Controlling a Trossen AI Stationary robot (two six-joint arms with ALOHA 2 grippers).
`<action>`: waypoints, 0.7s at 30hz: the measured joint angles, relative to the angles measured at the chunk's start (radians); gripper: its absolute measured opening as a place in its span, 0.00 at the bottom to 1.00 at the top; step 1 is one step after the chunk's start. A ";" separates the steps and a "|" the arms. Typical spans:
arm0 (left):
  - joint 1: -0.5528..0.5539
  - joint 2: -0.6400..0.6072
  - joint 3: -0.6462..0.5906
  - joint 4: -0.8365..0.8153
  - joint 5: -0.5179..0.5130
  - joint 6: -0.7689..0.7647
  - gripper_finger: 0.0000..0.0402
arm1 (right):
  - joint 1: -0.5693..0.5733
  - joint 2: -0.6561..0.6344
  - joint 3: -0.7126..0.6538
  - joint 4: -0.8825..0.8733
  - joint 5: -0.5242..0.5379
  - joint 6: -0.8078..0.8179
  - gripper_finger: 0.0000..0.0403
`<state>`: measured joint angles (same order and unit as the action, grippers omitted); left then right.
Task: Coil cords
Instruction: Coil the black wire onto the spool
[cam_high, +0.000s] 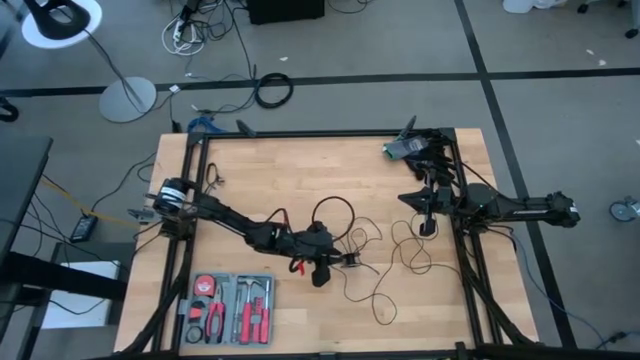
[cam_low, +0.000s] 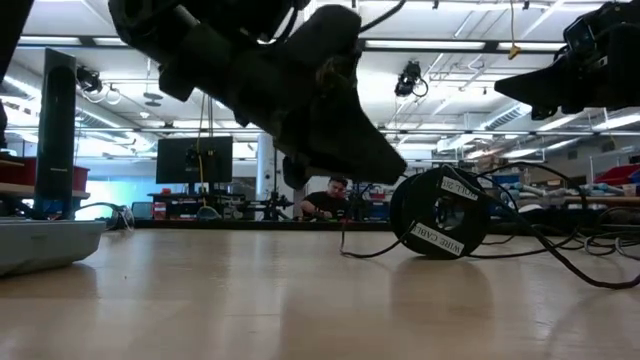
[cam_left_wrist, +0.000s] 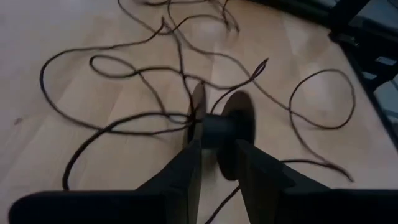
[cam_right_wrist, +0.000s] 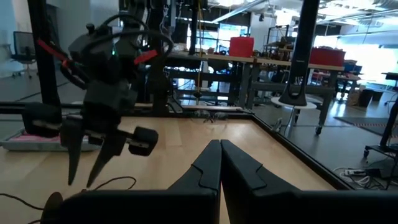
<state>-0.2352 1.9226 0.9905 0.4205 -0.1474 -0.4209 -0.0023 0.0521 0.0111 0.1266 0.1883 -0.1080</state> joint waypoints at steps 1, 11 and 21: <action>0.000 0.005 0.000 0.003 -0.002 0.000 0.25 | 0.000 0.000 0.000 0.002 0.000 0.000 0.02; 0.005 0.031 0.000 0.025 -0.064 0.030 0.25 | 0.000 0.000 0.000 0.006 0.000 0.000 0.02; 0.006 0.082 0.001 0.124 -0.058 0.029 0.20 | 0.000 0.000 0.000 0.007 0.000 0.000 0.02</action>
<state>-0.2295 2.0048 0.9913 0.5446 -0.2054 -0.3916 -0.0021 0.0521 0.0112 0.1341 0.1883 -0.1081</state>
